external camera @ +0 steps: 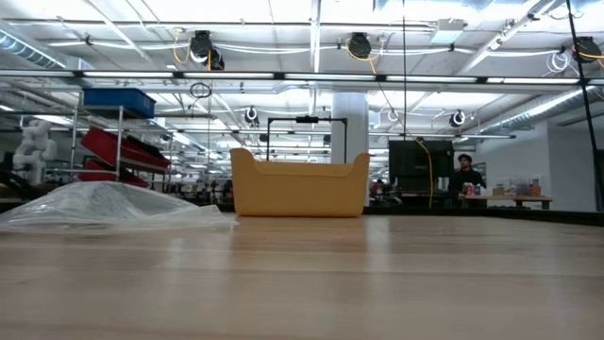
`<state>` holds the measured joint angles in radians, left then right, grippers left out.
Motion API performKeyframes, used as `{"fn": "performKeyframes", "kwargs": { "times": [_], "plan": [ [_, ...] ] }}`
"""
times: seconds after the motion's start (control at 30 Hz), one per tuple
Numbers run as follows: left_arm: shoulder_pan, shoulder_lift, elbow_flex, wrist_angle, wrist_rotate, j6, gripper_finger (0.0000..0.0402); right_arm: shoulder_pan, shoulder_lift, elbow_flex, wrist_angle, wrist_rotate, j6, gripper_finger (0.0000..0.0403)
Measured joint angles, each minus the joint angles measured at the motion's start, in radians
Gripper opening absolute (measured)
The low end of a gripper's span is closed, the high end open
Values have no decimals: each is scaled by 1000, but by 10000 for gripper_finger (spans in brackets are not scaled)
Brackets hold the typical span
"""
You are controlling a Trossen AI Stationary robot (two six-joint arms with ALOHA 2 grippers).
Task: Roll bandage
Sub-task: Roll the red bandage
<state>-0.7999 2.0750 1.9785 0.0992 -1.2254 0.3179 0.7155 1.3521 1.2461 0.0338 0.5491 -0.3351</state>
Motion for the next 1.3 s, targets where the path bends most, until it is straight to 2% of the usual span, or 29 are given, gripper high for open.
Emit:
{"fn": "performKeyframes", "kwargs": {
  "times": [0.3, 0.53, 0.67, 1.1, 1.23, 1.3],
  "plan": [
    [25, 0, 0, -2, 21, -51, 256, 0, 0, 0, 0, 0, 0, 19],
    [35, 0, 0, 1, 46, -77, 262, 0, 0, 0, 0, 0, 0, 19],
    [34, 0, 0, 5, 61, -76, 234, 0, 0, 0, 0, 0, -1, 19],
    [52, 0, 0, 5, 66, -45, 62, 0, 0, 0, -2, -1, -2, 19],
    [52, 0, 0, 5, 73, -25, 20, 0, 0, 0, -14, -5, -1, 19],
    [47, 0, 0, 1, 73, -16, 10, 1, 5, 0, -23, -1, 0, 22]
  ]
}}
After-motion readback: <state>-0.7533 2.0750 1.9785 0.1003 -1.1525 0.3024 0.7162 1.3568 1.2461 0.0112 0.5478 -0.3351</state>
